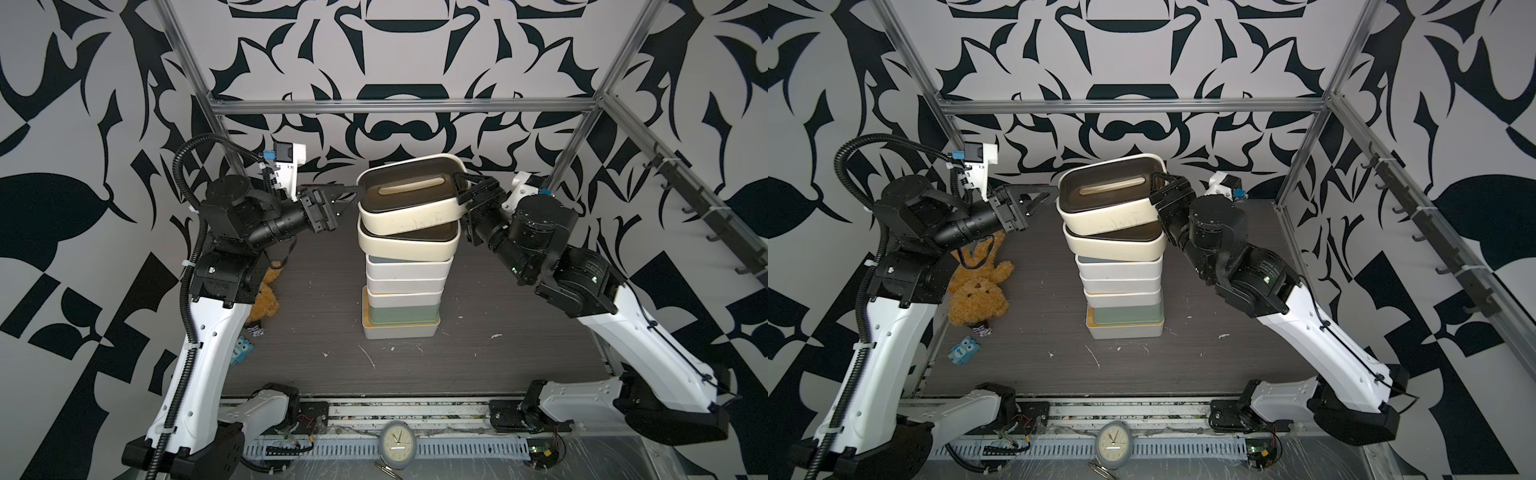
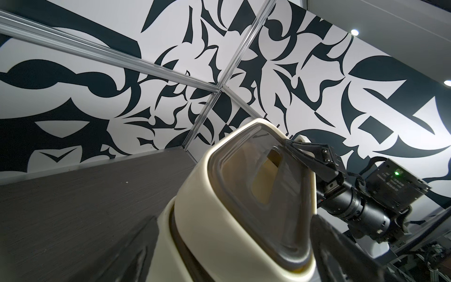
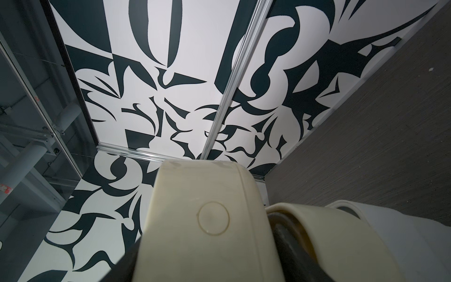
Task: Stack the tissue boxes
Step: Place the tissue box at the tissue box.
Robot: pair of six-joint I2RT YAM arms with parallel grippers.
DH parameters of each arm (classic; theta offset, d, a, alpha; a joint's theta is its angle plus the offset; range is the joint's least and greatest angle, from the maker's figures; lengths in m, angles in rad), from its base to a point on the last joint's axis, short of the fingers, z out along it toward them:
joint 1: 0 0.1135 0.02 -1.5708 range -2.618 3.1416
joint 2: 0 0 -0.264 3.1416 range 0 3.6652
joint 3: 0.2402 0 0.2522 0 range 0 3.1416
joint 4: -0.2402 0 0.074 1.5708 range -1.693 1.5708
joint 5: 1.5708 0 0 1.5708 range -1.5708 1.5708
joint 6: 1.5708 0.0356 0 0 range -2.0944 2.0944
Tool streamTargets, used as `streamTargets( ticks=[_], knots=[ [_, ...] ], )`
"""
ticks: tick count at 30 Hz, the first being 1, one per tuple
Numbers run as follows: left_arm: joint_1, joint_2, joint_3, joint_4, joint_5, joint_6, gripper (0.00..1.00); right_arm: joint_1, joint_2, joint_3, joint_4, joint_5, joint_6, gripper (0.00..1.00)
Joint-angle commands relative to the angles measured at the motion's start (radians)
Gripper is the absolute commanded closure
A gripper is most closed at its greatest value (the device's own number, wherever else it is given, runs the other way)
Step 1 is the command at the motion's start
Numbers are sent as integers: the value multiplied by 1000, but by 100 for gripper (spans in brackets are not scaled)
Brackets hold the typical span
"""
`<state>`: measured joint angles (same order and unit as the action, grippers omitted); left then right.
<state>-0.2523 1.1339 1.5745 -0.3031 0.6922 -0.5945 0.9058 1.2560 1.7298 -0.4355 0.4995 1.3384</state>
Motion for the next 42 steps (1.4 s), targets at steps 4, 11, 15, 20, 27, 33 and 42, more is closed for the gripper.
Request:
streamTargets(
  ticks=[4, 11, 15, 20, 27, 33, 42],
  knots=[
    [-17, 16, 40, -50, -25, 53, 0, 8, -23, 6, 101, 10, -19, 24],
    [-30, 40, 72, -76, -40, 79, 0, 8, -34, -11, 97, 13, -16, 18],
    [-31, 47, 85, -92, -47, 90, 1, 7, -41, -20, 89, 17, -16, 15],
    [-31, 49, 86, -95, -57, 93, 1, 8, -41, -14, 70, 17, -33, 12],
    [-31, 50, 92, -102, -70, 100, 1, 7, -28, 14, 21, 17, -70, 7],
    [-31, 53, 90, -104, -73, 102, 1, 14, -23, 15, 4, 21, -105, 4],
    [-31, 52, 92, -111, -78, 105, 1, 19, -22, 33, -39, 53, -202, 2]
  ],
)
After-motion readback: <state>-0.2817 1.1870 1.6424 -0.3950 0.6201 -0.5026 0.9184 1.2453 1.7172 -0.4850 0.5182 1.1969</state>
